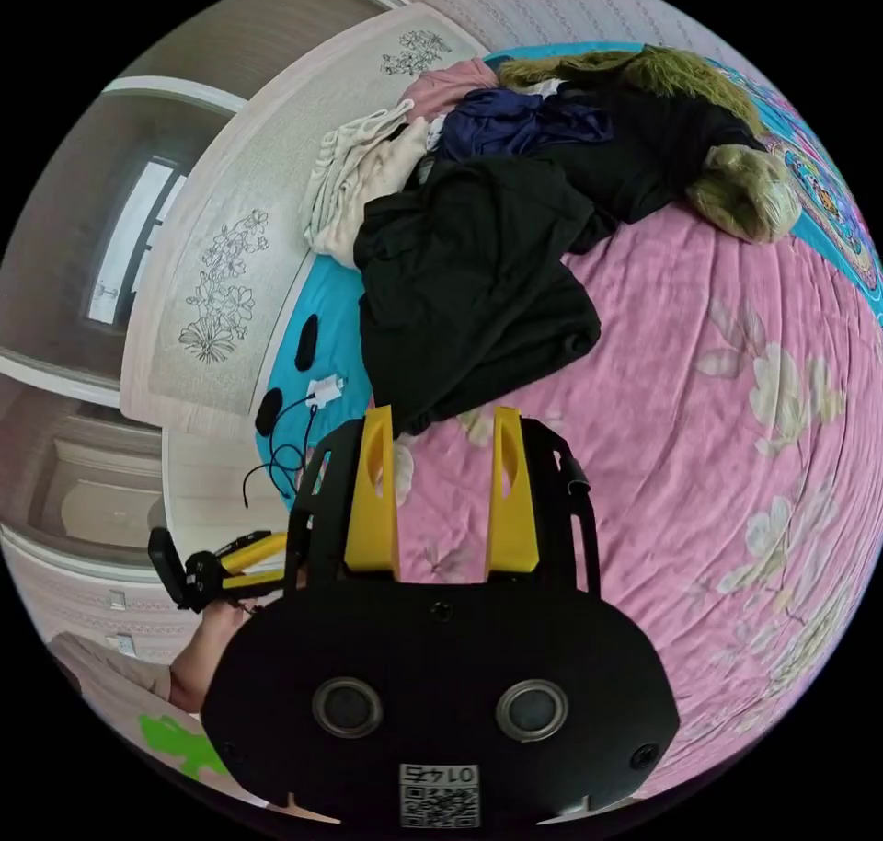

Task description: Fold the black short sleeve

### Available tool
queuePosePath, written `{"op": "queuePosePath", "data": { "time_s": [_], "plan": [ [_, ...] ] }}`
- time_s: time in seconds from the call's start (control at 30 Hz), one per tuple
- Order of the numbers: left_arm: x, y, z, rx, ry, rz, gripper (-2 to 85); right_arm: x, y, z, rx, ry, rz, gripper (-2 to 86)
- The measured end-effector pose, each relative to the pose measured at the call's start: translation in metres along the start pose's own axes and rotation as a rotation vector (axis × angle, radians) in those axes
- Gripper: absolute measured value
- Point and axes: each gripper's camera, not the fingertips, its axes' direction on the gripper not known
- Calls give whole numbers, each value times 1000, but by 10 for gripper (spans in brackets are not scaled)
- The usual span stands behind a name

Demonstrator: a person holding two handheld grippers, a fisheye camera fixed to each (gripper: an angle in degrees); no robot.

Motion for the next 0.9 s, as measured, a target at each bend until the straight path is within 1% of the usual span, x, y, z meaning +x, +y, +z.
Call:
{"op": "queuePosePath", "data": {
  "time_s": [0.07,0.13,0.33,0.4,0.5,0.53,0.6,0.7,0.73,0.8,0.9],
  "plan": [
    [-27,6,-3,-8,-5,-18,126,2,-39,23,4,29,22,169],
    [-52,11,-5,-24,-13,-31,127,4,-82,51,2,98,67,183],
    [-130,27,-13,-28,-15,-101,126,-2,-156,105,17,198,126,202],
    [-155,29,-15,-30,-22,-113,125,-5,-174,121,3,223,131,204],
    [-184,27,-15,-41,-20,-122,124,-7,-201,147,-4,186,133,198],
    [-190,26,-15,-42,-18,-123,124,-9,-210,158,-9,134,127,188],
    [-208,20,-14,-44,-23,-116,123,-12,-223,172,-14,102,134,175],
    [-228,12,-14,-41,-14,-108,121,-22,-237,183,28,104,101,94],
    [-231,11,-14,-41,-12,-106,121,-25,-240,184,53,68,87,67],
    [-243,7,-16,-33,-1,-98,118,-29,-245,185,74,21,72,47],
    [-254,3,-20,-26,11,-82,114,-44,-248,180,102,-37,-5,28]
  ]
}}
